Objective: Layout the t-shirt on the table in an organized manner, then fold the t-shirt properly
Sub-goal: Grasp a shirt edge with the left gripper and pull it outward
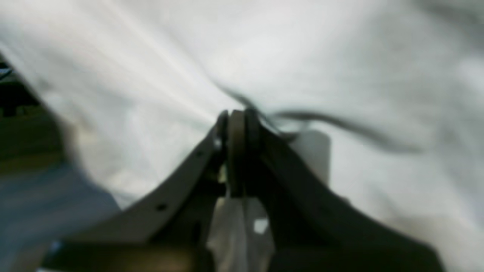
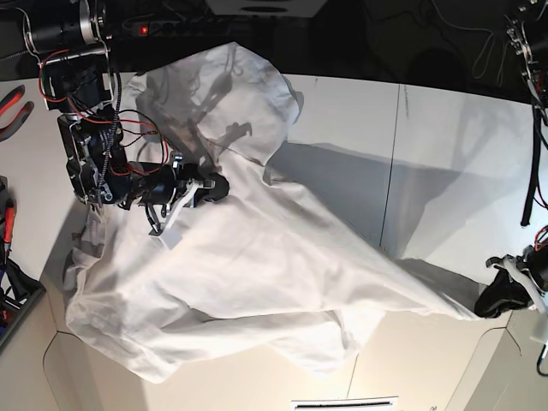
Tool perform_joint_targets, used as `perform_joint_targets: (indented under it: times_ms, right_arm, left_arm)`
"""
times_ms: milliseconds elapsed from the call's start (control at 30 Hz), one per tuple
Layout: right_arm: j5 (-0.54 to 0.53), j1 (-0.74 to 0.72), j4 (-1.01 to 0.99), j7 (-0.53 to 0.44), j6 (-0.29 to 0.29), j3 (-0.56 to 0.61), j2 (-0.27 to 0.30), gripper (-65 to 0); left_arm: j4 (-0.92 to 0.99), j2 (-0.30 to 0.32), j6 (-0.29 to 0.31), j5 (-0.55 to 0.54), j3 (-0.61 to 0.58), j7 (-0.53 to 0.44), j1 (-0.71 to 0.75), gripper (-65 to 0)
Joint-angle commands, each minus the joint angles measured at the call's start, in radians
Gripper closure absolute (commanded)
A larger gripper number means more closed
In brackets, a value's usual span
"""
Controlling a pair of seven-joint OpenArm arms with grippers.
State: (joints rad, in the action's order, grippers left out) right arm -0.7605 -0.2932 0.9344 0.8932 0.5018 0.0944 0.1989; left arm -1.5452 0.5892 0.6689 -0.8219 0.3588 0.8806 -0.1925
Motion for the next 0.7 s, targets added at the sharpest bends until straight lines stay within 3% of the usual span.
perform_joint_targets:
  times_ms: [0,67,167,333,533,667]
  right_arm:
    - [0.08,-0.008,0.002,0.019,-0.035,0.0,0.016,-0.6]
    - [0.091,-0.008,0.002,0.011,-0.035,0.0,0.016,-0.6]
    - [0.126,-0.008,0.002,-0.004,-0.035,0.0,0.017,-0.6]
    - [0.155,-0.008,0.002,-0.003,-0.035,0.0,0.017,-0.6]
    - [0.154,-0.008,0.002,-0.003,-0.035,0.0,0.022,-0.6]
    - [0.155,-0.008,0.002,-0.003,-0.035,0.0,0.023,-0.6]
  left_arm:
    - [-0.075,0.052,-0.013,-0.032,0.019,-0.064,-0.032,0.0]
    - [-0.18,0.084,0.023,-0.065,0.019,-0.061,-0.025,0.0]
    - [-0.323,0.135,0.029,-0.149,-0.001,-0.045,0.023,0.0]
    - [-0.421,0.203,0.029,-0.22,-0.153,0.051,0.174,0.0]
    - [-0.241,0.224,0.029,0.114,-0.388,0.059,0.285,0.0]
    - [-0.006,0.262,0.029,0.237,-0.494,0.021,0.286,0.0]
